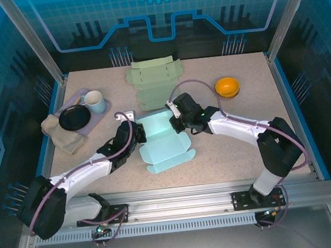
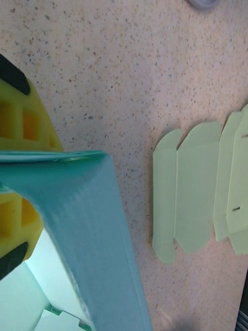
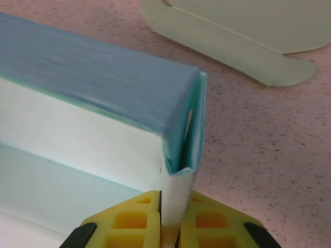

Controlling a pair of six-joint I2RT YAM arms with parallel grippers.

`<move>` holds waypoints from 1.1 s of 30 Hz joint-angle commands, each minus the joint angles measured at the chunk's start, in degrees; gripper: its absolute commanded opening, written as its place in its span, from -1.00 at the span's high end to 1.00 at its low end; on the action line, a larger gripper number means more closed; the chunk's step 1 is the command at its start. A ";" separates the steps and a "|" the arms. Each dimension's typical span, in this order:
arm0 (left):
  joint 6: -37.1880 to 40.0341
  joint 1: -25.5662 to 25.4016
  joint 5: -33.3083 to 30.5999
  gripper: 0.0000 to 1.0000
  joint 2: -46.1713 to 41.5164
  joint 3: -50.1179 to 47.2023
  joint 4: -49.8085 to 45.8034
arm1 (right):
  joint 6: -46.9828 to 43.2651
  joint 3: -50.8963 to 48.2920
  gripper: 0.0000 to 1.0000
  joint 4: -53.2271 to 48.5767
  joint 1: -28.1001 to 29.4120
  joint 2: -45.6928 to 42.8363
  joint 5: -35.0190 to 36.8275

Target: Fold the paper box

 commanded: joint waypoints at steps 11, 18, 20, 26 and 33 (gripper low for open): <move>-14.65 -3.19 -11.36 1.00 3.09 12.04 -18.10 | 9.74 5.17 0.85 -12.03 4.04 7.49 31.14; -15.44 -3.52 -11.69 1.00 4.70 12.52 -18.72 | 9.77 6.51 0.86 -12.78 3.37 8.55 31.63; -15.61 -3.84 -11.78 1.00 5.13 12.73 -18.63 | 10.09 6.62 0.86 -12.79 2.93 9.01 30.97; -15.53 -3.90 -11.87 1.00 6.86 13.52 -18.22 | 10.24 2.94 0.78 -3.19 2.85 5.11 17.59; -13.37 -3.88 -11.70 1.00 8.70 13.31 -15.77 | 6.19 -1.17 0.23 6.03 2.17 -0.71 -1.53</move>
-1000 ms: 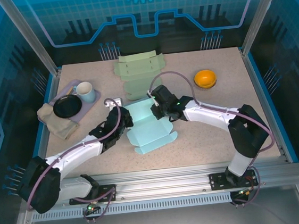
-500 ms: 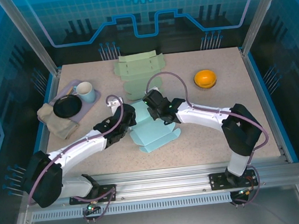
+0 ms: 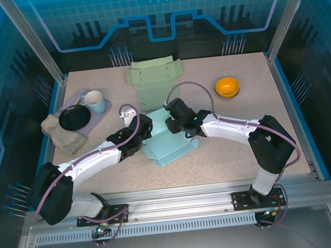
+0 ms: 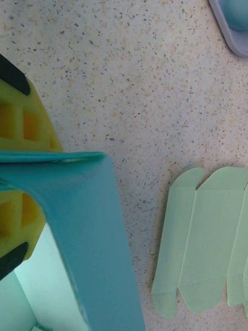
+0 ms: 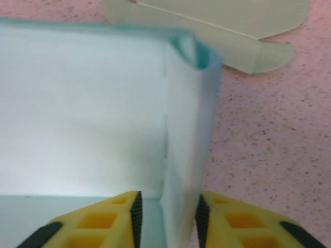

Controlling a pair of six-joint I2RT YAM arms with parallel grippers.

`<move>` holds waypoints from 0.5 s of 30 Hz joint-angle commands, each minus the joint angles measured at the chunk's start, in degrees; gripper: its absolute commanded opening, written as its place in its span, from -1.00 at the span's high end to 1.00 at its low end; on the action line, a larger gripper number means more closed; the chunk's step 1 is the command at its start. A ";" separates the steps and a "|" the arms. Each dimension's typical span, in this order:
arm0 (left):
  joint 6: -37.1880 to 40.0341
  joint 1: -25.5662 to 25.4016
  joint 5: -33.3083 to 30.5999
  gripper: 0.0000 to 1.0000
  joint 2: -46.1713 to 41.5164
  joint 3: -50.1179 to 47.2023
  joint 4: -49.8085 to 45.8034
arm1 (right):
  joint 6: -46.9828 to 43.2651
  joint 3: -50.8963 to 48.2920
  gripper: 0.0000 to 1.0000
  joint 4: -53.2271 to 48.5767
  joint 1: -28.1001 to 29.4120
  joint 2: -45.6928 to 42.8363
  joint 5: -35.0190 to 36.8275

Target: Fold the paper box

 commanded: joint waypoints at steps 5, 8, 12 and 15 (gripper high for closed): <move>7.37 -0.01 0.57 1.00 2.19 -1.34 9.77 | -1.60 -3.94 -0.09 1.70 -3.62 -10.22 -13.09; 17.07 0.01 5.65 1.00 2.81 -5.69 22.47 | -1.98 -3.70 -0.19 -2.51 -6.46 -14.96 -13.72; 28.90 -0.01 10.17 1.00 4.21 -10.18 37.85 | -0.87 -0.73 -0.21 -9.77 -12.59 -16.95 -14.53; 34.95 0.04 13.95 1.00 6.90 -10.49 43.66 | 0.13 -0.58 -0.21 -11.38 -15.83 -16.84 -16.26</move>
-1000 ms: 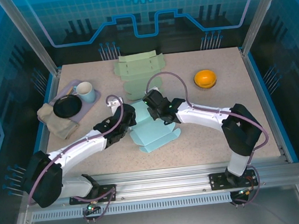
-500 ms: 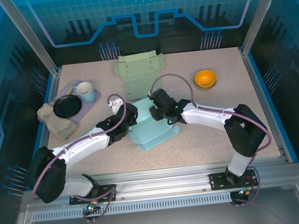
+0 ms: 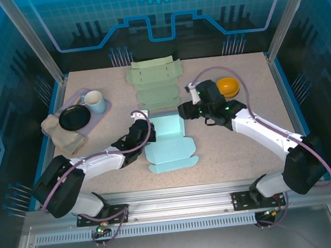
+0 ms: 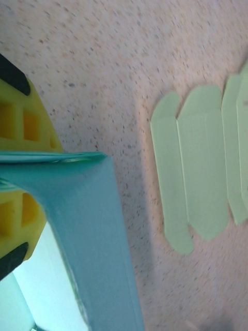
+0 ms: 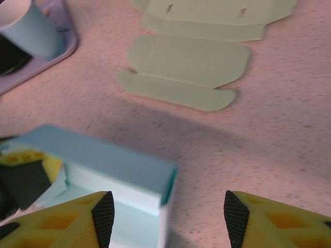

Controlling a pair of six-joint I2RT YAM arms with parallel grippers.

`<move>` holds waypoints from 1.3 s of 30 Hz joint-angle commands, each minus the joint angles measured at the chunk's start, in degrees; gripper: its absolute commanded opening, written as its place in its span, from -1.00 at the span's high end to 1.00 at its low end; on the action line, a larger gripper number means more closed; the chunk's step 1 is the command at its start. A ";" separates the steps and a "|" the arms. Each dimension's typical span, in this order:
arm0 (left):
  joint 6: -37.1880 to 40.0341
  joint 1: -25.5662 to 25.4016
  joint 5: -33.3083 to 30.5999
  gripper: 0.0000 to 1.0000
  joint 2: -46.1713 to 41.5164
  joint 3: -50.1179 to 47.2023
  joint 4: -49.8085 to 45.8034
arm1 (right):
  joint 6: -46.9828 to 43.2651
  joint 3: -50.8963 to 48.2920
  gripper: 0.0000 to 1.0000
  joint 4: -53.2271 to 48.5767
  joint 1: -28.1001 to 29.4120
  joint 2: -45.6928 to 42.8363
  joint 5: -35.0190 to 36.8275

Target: Fold the paper box

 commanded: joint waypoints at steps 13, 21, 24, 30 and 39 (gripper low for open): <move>21.37 -1.94 14.30 0.95 15.10 -2.12 27.03 | 1.68 -4.62 -0.21 -5.13 -0.96 5.29 -3.00; 25.95 -4.74 9.01 0.94 20.27 -1.61 28.69 | -1.18 -7.17 -0.19 -4.55 2.71 6.16 -0.09; 25.79 -5.03 4.96 0.94 22.63 -1.23 29.78 | -1.62 -7.30 -0.18 -4.79 4.55 6.72 1.27; 24.38 -5.12 -4.80 0.97 25.59 1.12 27.38 | -0.71 -7.81 -0.16 -4.47 6.96 7.22 2.53; 19.94 -5.07 -0.78 0.48 23.84 1.96 20.76 | 1.17 -8.51 -0.14 -4.34 9.73 8.50 4.84</move>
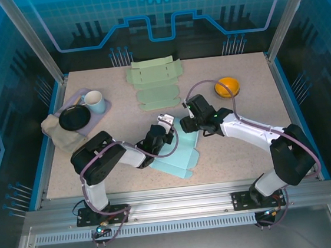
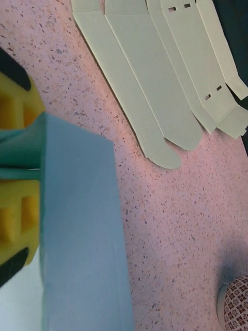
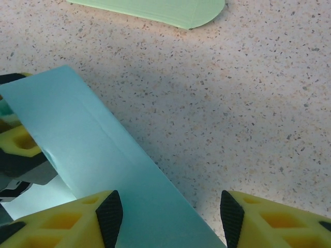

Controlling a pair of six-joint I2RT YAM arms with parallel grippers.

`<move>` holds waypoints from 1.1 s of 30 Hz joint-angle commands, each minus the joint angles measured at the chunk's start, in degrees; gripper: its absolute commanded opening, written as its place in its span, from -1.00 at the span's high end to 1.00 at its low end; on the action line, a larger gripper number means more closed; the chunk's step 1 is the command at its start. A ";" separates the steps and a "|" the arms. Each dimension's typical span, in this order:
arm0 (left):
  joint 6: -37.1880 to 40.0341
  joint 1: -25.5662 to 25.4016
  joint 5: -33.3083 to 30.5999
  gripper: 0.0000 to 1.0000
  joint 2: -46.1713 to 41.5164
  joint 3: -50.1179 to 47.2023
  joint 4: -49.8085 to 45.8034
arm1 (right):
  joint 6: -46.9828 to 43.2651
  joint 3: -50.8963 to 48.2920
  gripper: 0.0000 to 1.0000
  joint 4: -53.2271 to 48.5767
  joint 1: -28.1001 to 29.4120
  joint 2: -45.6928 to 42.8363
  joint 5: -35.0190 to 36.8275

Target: Fold the paper box

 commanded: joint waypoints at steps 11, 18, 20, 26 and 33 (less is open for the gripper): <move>-1.06 2.17 11.45 0.09 -11.09 -4.72 -14.35 | 0.31 -2.08 -0.13 -3.80 4.95 1.53 -1.63; -3.32 5.91 16.99 0.09 -17.20 -7.15 -17.66 | -1.03 -1.08 -0.17 -4.30 4.35 0.10 -4.22; -4.03 6.06 19.36 0.03 -19.58 -6.63 -20.24 | -1.37 -0.43 -0.19 -5.06 3.86 -0.46 -4.71; -4.89 6.29 25.45 -0.22 -24.98 -3.10 -30.17 | -2.05 0.59 -0.21 -6.93 1.33 -1.78 -6.55; -6.22 7.16 28.16 -0.49 -27.66 -0.51 -37.08 | -3.25 -0.37 -0.23 -7.71 -1.95 -3.22 -9.46</move>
